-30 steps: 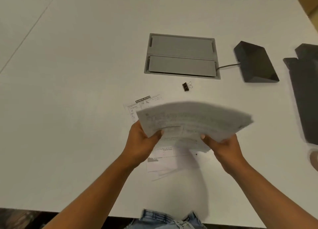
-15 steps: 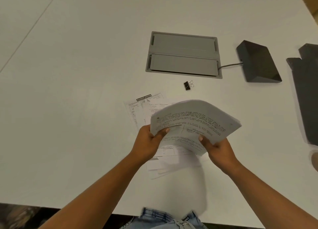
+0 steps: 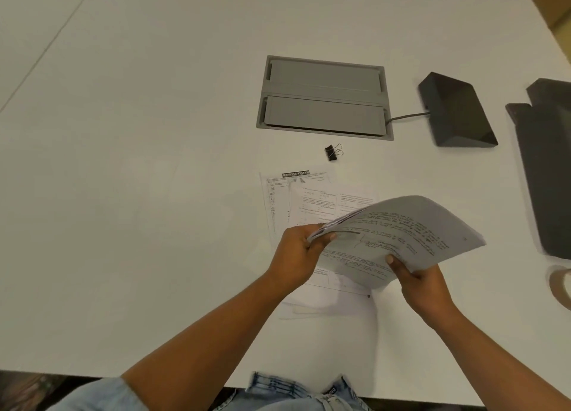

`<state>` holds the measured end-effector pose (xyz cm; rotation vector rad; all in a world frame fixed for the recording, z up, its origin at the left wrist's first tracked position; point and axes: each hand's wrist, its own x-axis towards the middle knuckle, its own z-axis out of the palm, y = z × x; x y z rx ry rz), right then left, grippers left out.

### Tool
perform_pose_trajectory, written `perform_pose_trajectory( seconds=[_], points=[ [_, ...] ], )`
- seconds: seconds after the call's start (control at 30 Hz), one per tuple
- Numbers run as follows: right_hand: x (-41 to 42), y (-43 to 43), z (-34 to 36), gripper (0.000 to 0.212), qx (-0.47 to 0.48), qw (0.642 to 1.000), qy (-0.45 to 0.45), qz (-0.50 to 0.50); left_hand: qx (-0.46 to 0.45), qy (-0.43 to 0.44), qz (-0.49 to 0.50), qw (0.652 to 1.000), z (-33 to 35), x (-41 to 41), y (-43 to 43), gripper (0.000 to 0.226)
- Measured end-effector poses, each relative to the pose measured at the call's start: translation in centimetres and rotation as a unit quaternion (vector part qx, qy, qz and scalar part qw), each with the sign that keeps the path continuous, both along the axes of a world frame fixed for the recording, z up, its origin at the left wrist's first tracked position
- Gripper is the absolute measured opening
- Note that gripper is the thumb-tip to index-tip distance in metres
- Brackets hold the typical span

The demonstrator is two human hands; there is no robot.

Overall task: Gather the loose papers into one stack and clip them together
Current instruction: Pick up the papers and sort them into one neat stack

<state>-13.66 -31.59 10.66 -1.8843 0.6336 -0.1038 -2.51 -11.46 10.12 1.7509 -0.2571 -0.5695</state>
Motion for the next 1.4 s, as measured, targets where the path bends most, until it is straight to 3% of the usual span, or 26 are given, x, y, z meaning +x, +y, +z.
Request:
perform_pose_trajectory(
  seconds=[0.07, 0.17, 0.3, 0.37, 0.63, 0.73, 0.8, 0.97, 1.13, 1.27, 1.4],
  points=[
    [-0.4, 0.0, 0.1, 0.033, 0.001, 1.0, 0.0, -0.009, -0.002, -0.004, -0.01, 1.0, 0.1, -0.2, -0.1, 0.031],
    [-0.3, 0.5, 1.0, 0.036, 0.005, 1.0, -0.016, -0.017, -0.022, -0.026, -0.006, 0.999, 1.7, -0.2, 0.4, 0.012],
    [0.3, 1.1, 1.9, 0.036, -0.007, 0.999, -0.036, -0.022, -0.081, -0.086, 0.042, 0.992, 3.9, -0.1, 1.5, 0.039],
    [0.7, 1.2, 1.8, 0.038, 0.005, 0.999, -0.033, -0.022, -0.083, -0.097, 0.051, 0.99, 3.9, 0.3, 1.7, 0.041],
    [1.3, 1.9, 1.2, 0.042, 0.032, 0.999, -0.037, 0.009, 0.0, -0.045, 0.035, 0.998, 1.1, 0.6, 1.9, 0.03],
    [1.4, 1.7, 1.4, 0.034, 0.057, 0.997, -0.047, 0.0, -0.039, -0.025, 0.078, 0.996, 1.5, 1.0, 2.0, 0.018],
    [1.4, 1.6, 1.0, 0.033, 0.063, 0.997, -0.031, 0.016, -0.058, -0.012, 0.067, 0.996, 1.4, 1.1, 1.9, 0.024],
    [1.1, 1.6, -0.6, 0.037, 0.069, 0.996, 0.036, 0.049, -0.006, 0.015, 0.017, 1.0, -1.3, 0.4, 1.8, 0.038],
    [0.8, 1.8, -1.0, 0.022, 0.08, 0.995, 0.055, 0.016, -0.004, 0.042, 0.02, 0.999, -1.4, 0.4, 2.2, 0.027],
    [0.4, 2.1, 0.0, 0.021, 0.121, 0.991, 0.054, 0.024, -0.032, 0.086, 0.021, 0.996, -0.2, 0.6, 3.2, 0.019],
    [0.5, 2.7, 0.5, 0.028, 0.178, 0.982, 0.053, 0.012, -0.052, 0.147, 0.005, 0.988, 0.8, 0.1, 4.2, 0.028]
  ],
)
